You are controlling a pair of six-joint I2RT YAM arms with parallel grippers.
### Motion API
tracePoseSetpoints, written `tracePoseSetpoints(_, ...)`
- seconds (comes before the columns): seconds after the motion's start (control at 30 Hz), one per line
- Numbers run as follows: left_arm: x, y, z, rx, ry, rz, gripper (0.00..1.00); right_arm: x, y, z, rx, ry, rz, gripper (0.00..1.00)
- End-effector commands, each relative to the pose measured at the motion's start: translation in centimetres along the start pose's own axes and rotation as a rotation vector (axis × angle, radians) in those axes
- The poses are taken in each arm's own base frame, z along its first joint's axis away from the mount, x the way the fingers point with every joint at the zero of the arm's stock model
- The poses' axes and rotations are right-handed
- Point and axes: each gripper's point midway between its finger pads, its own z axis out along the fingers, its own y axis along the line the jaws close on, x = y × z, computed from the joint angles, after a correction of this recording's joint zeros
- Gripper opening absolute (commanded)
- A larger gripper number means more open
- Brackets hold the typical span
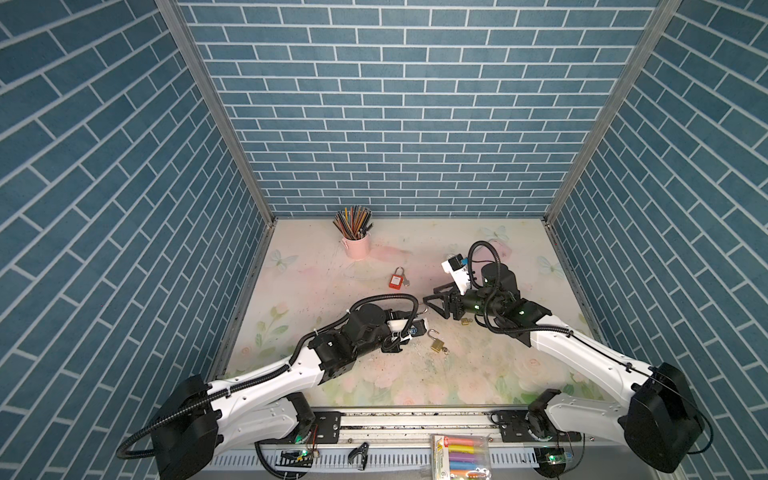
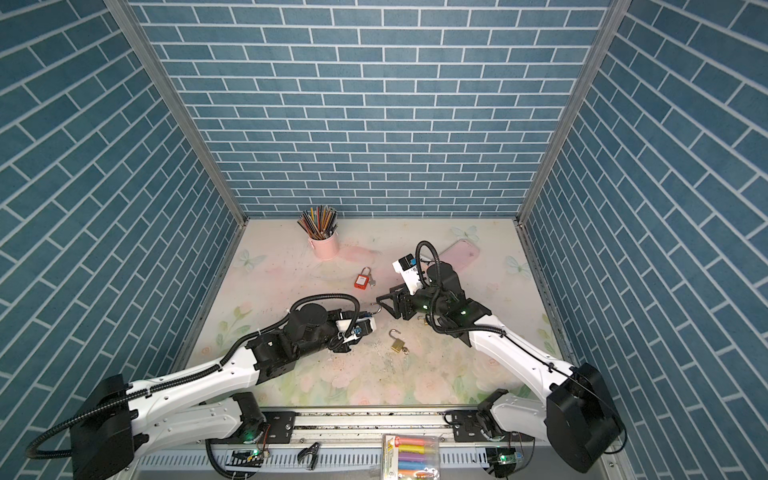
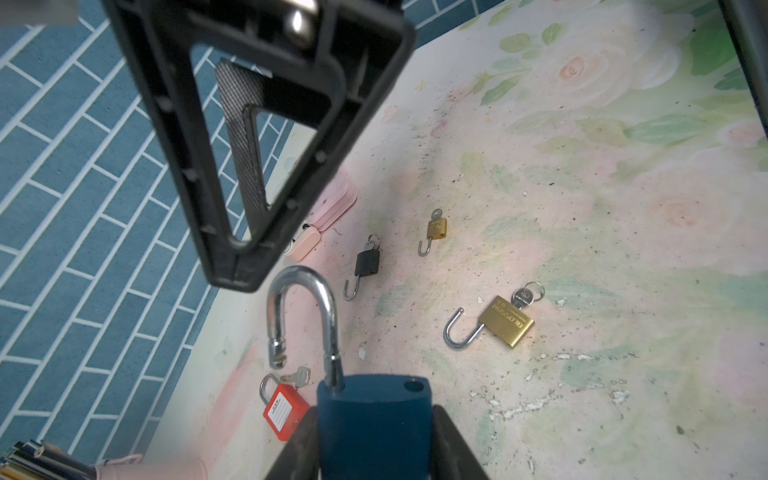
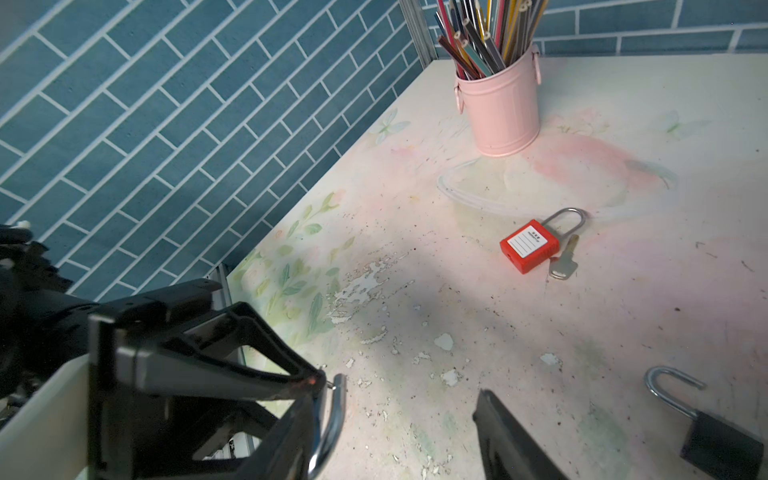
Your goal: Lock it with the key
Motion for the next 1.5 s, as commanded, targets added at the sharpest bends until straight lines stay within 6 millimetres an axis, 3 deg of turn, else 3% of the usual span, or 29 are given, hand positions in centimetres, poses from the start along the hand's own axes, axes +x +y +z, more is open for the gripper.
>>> tracePoseSetpoints(0.0,-1.8,1.2,-0.4,-0.052,-0.058,0.042,0.00,0.1,-0.9,0.2,0.049,0.001,-0.017,0.61)
tracePoseSetpoints(0.27,-1.9,1.8,-0.4,-0.090,-0.062,0.032,0.00,1.0,-1.5,0.0,0.078,0.019,-0.009,0.60)
tracePoseSetpoints(0.57,-2.1,2.2,-0.3,-0.099,-0.065,0.000,0.00,2.4,-0.3,-0.6,0.021,0.060,-0.020,0.57)
tracePoseSetpoints(0.77,-2.1,1.8,0.1,-0.070,-0.053,-0.017,0.00,1.3,-0.2,-2.1,0.066,-0.005,-0.048,0.56)
tracePoseSetpoints(0.93,-2.4,1.2,0.3,-0.024,-0.058,-0.026,0.00,0.3,1.9,-3.5,-0.010,-0.066,-0.118,0.57)
tracePoseSetpoints(1.1,-2.8,0.8,0.3,0.006,-0.073,-0.037,0.00,1.0,3.4,-3.1,-0.114,-0.033,-0.138,0.57)
tracePoseSetpoints(1.47,-3.4,1.0,0.2,0.013,-0.090,-0.055,0.00,1.9,3.4,-2.0,-0.155,0.010,-0.126,0.50)
